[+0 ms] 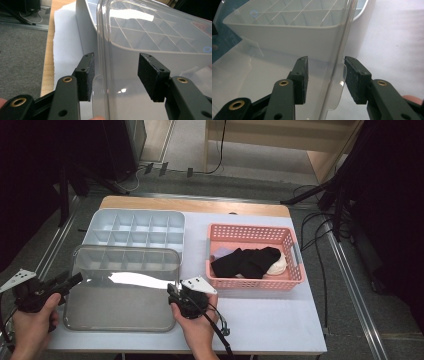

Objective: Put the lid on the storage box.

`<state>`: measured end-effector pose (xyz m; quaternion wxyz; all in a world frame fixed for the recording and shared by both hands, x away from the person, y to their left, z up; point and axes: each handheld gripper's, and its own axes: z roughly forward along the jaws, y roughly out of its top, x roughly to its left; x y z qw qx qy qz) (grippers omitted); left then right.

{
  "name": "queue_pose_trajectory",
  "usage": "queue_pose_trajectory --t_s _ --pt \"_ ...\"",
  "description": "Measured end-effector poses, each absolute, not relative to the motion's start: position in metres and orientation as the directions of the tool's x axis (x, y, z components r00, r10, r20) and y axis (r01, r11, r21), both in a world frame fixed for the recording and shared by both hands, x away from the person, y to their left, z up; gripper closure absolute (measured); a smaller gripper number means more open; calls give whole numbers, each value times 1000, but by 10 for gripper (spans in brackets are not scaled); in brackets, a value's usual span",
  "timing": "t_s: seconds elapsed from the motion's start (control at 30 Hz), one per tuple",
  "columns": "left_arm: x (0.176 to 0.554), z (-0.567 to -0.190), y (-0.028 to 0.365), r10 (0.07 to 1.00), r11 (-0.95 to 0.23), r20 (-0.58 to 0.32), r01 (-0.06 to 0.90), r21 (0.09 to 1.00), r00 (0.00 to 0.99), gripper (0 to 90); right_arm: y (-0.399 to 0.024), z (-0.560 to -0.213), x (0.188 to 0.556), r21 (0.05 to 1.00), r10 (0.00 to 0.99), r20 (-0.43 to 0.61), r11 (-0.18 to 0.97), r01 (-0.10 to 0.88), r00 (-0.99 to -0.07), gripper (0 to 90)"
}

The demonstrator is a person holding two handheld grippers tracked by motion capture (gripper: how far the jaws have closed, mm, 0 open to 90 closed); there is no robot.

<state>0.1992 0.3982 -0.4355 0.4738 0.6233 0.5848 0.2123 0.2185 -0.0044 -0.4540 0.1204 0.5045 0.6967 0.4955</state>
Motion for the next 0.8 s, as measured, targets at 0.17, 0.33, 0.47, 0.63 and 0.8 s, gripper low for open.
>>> queue_pose_trajectory --t_s 0.17,0.33,0.47,0.63,0.8 --pt "195 -437 399 931 134 -290 529 838 223 496 -3 -454 214 807 824 333 4 591 -459 563" --pt "188 -438 400 931 142 -298 543 828 212 501 -1 -456 208 804 828 336 -3 595 -450 561" --pt "184 -438 401 933 137 -293 548 825 208 501 0 -458 202 802 827 342 -10 597 -446 561" --pt "178 -438 402 938 136 -288 558 819 194 498 3 -458 195 800 829 338 -4 600 -445 561" --pt "171 -441 400 939 155 -296 556 817 173 493 4 -459 190 802 831 334 -3 597 -445 560"
